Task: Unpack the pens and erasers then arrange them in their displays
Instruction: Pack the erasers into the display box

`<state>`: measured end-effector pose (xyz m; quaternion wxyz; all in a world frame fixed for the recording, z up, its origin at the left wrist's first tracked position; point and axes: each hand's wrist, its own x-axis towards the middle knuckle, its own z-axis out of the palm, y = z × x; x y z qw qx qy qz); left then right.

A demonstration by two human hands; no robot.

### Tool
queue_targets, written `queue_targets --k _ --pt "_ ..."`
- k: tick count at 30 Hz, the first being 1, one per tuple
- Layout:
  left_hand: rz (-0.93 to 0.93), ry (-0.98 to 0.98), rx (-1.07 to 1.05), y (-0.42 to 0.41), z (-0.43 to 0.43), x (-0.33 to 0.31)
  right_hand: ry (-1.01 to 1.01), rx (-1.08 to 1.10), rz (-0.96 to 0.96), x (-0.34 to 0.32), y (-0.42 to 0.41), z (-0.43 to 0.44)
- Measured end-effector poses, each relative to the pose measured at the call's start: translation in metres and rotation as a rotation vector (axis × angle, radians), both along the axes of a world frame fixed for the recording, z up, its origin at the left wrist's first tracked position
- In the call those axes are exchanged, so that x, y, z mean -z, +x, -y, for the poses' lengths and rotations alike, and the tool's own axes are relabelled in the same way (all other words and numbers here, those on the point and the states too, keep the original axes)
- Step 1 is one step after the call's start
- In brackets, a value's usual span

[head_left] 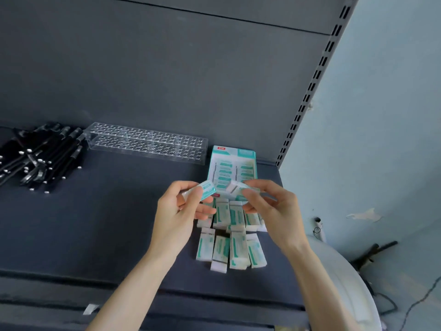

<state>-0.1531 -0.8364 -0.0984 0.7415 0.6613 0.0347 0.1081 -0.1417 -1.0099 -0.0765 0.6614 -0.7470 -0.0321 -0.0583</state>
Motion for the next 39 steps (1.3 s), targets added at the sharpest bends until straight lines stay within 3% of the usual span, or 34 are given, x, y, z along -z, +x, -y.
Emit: queue_targets --k 10,16,25,33,36,39 --pt "-0.052 0.069 0.053 0.075 -0.027 0.021 -0.505 0.108 0.092 0.016 0.052 -0.027" --pt "-0.052 0.104 0.093 0.074 -0.024 0.034 -0.650 0.015 0.034 0.021 0.058 -0.025" --pt "-0.062 0.106 0.087 0.075 -0.024 0.034 -0.558 -0.041 -0.032 0.022 0.062 -0.020" --pt "-0.061 0.165 0.081 0.074 -0.023 0.032 -0.739 -0.199 -0.067 0.023 0.066 -0.018" --pt "-0.045 0.165 0.081 0.074 -0.024 0.029 -0.687 -0.228 -0.071 0.021 0.066 -0.019" --pt "-0.041 0.106 0.126 0.073 -0.024 0.024 -0.512 -0.129 -0.054 0.016 0.066 -0.019"
